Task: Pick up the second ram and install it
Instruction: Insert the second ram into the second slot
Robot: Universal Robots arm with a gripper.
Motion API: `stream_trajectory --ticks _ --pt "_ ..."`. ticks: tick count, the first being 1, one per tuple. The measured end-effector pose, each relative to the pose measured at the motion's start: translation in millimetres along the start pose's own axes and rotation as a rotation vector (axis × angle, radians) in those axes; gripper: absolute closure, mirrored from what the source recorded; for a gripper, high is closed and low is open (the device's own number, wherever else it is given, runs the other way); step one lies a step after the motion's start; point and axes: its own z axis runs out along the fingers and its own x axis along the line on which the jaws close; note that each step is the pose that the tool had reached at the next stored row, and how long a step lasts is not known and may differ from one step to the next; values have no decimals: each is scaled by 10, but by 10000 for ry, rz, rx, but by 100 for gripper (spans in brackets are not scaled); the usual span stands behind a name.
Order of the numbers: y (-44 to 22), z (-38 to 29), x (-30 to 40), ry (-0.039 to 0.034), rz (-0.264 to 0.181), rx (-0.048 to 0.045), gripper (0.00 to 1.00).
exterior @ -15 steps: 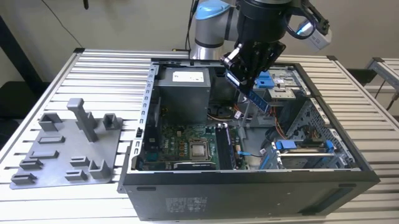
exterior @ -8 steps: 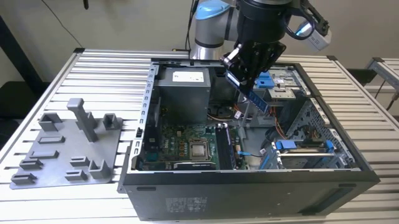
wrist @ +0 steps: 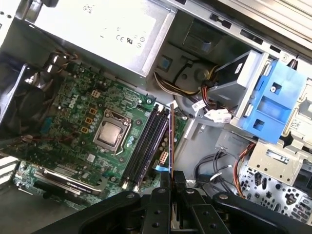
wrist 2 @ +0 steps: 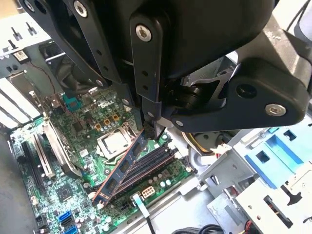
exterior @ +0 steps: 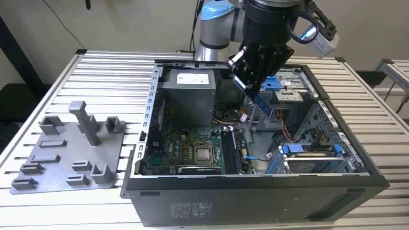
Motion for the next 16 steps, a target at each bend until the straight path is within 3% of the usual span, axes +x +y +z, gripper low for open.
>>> stream_trajectory --ticks 5,9,16 --pt "-1 22 1 -8 630 54 86" --pt "-1 30 2 17 1017 166 86" --pt "-1 38 3 78 1379 301 86"
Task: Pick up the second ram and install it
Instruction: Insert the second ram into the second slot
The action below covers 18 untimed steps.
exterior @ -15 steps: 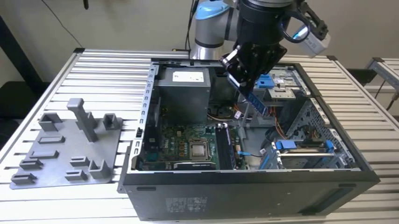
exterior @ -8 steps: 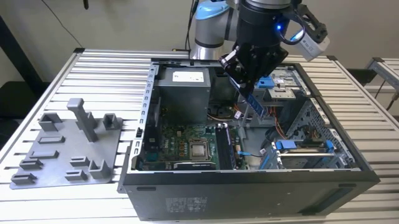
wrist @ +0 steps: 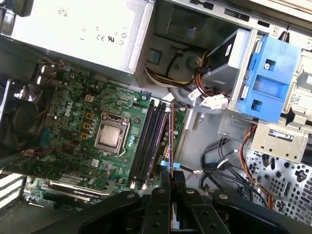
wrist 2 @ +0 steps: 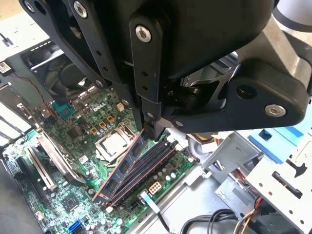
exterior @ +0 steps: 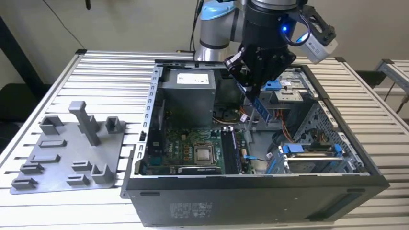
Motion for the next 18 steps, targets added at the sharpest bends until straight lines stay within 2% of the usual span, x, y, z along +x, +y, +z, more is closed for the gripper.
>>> stream_trajectory --ticks 11,18 --pt "1 9 0 17 79 6 86" --pt "0 24 1 19 374 28 86"
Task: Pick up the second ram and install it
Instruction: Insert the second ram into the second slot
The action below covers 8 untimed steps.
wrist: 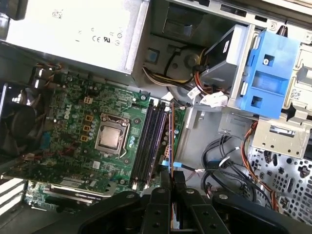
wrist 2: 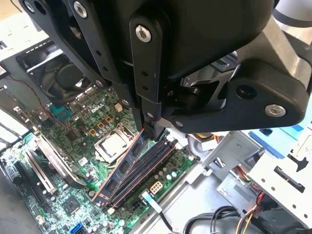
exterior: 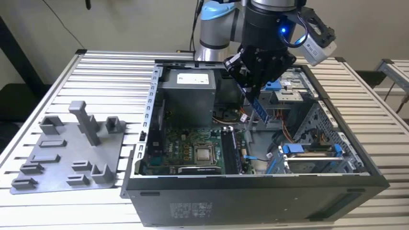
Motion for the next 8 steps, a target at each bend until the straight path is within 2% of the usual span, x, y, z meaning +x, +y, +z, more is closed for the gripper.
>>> stream_trajectory --ticks 8 --pt "0 12 0 1 309 18 86"
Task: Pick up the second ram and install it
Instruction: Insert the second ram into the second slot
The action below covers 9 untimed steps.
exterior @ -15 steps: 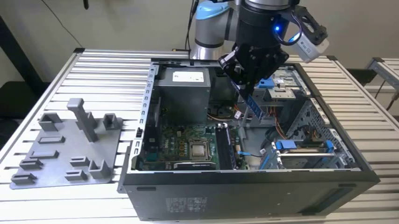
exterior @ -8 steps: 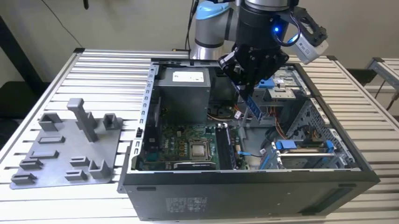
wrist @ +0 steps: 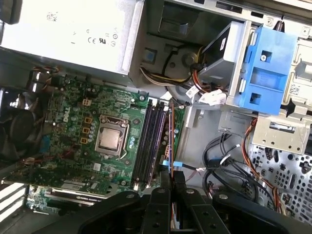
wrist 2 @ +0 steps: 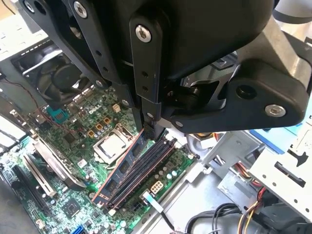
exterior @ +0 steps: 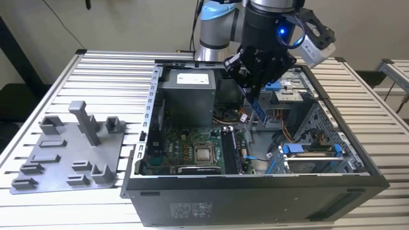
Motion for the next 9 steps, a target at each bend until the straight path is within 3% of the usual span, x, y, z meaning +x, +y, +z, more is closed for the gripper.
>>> stream_trajectory --ticks 9 --pt "0 11 1 0 304 17 86"
